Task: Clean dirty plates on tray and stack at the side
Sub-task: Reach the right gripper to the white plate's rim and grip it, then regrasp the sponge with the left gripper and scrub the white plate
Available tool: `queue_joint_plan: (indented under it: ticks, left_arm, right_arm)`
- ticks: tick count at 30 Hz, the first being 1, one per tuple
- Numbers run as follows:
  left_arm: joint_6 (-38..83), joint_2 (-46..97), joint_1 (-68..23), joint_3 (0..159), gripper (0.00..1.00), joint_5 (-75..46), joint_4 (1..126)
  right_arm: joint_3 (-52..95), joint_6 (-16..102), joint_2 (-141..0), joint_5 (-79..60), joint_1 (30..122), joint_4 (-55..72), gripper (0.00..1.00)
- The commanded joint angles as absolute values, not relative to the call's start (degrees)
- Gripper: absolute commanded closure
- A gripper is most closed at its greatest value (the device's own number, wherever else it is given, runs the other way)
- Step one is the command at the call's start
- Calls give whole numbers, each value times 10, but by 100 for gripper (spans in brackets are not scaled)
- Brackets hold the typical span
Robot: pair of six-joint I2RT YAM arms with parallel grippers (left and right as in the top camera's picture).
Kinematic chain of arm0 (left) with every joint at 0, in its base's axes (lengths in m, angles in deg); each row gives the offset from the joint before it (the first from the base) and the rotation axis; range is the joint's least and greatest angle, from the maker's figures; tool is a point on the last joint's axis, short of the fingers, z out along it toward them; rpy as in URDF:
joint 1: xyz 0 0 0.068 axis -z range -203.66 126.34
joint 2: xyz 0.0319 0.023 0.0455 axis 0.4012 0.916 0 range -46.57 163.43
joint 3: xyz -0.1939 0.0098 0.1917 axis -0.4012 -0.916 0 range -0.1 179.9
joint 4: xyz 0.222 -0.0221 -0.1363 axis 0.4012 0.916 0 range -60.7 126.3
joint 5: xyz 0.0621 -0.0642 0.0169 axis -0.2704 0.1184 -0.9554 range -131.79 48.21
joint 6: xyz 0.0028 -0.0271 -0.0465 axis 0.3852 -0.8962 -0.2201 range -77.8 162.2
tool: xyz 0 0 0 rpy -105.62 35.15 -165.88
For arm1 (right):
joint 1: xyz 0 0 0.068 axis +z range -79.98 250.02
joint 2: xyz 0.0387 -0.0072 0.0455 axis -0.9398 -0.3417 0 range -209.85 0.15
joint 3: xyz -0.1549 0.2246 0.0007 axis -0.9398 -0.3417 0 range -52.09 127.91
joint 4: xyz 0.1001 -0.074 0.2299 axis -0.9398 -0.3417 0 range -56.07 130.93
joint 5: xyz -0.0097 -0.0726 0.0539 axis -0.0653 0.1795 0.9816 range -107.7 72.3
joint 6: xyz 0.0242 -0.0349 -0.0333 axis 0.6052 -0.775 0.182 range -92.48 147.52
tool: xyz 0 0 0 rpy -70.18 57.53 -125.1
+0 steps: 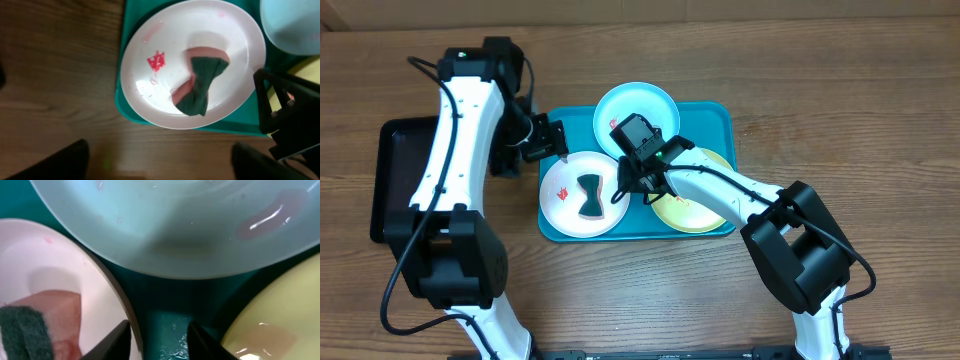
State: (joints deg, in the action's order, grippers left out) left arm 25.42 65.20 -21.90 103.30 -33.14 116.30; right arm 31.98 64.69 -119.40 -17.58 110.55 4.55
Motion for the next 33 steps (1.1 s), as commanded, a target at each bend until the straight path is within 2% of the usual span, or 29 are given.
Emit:
queue_joint_plan:
  ticks: [1,2,4,12,16,20,33]
  left_arm:
    - [277,655,-201,1010,23,-310,1152]
    - [277,655,-198,1000,32,-308,1145]
    - [277,655,-191,978,39,-307,1135]
    - [308,655,-172,852,41,-251,1037]
    - [309,655,-158,809,41,-252,993]
    - [308,655,-146,790,41,-252,962]
    - [293,655,-137,775,47,-252,914]
  right_arm:
    - [334,649,-1199,-175,1109,46,65]
    - [334,649,-1201,-176,1111,45,65]
    - [334,649,-1203,-175,1112,45,66]
    - [333,653,-1204,-154,1114,44,76]
    - [326,653,-1204,-154,1116,49,76]
    - [324,653,-1204,-154,1116,49,76]
    - [324,653,-1204,-155,1116,47,91]
